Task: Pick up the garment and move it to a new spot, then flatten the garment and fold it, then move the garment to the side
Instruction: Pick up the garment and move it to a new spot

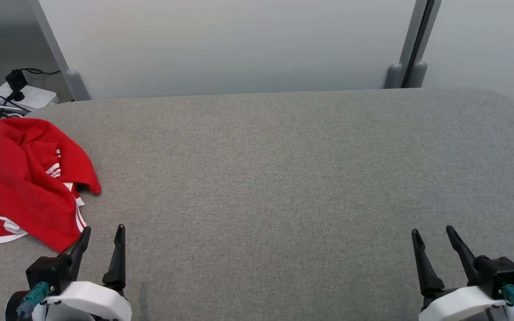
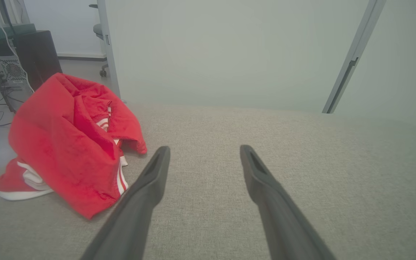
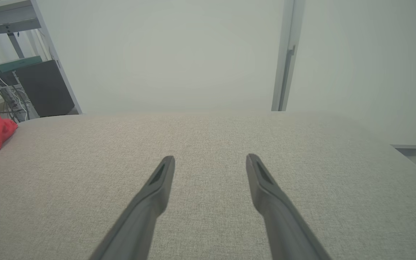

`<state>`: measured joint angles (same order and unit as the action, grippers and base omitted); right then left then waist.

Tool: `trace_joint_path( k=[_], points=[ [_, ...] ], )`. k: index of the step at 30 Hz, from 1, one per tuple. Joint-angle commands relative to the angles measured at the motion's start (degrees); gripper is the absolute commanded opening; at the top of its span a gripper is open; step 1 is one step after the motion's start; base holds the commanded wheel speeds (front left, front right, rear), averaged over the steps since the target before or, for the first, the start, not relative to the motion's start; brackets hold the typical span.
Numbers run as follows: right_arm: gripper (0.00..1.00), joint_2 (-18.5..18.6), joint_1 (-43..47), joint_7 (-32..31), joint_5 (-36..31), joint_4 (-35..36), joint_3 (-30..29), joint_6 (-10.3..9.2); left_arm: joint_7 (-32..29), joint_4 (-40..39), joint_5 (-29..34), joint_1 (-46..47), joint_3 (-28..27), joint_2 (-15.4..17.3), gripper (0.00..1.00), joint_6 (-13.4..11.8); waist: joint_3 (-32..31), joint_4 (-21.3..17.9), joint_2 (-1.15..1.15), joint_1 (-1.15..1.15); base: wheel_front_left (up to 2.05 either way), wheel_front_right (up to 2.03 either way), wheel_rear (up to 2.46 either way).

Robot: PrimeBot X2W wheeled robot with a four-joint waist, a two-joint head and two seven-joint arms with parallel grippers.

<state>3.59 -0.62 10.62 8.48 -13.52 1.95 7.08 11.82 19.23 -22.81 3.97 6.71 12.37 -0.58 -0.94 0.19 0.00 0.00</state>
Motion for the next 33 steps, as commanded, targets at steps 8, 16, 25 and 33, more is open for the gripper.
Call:
trace_joint_path(
  k=[8,16,25,33],
  points=[
    [1.00,0.67,-1.96,0.66,-0.81,3.88,2.55,0.41,0.41,-1.00,-0.41,3.44,-1.40,1.48,1.00,-0.95,-0.19,3.69,0.00,0.00,0.00,0.00,0.00],
    [1.00,0.40,-2.34,0.33,-0.74,8.41,4.94,0.41,0.66,-2.66,-0.86,3.60,-2.30,2.05,1.00,-2.04,0.13,10.10,0.00,0.00,0.00,0.00,0.00],
    [1.00,0.16,-1.72,-0.04,-0.58,9.85,5.91,0.41,0.50,-4.79,-1.28,2.19,-3.18,2.59,1.00,-3.57,0.60,16.55,0.00,0.00,0.00,0.00,0.00],
    [1.00,-0.09,-1.49,-0.44,-0.83,10.21,5.77,0.41,0.23,-5.74,-1.94,1.69,-3.23,2.77,1.00,-3.84,0.77,19.07,0.00,0.00,0.00,0.00,0.00]
  ],
)
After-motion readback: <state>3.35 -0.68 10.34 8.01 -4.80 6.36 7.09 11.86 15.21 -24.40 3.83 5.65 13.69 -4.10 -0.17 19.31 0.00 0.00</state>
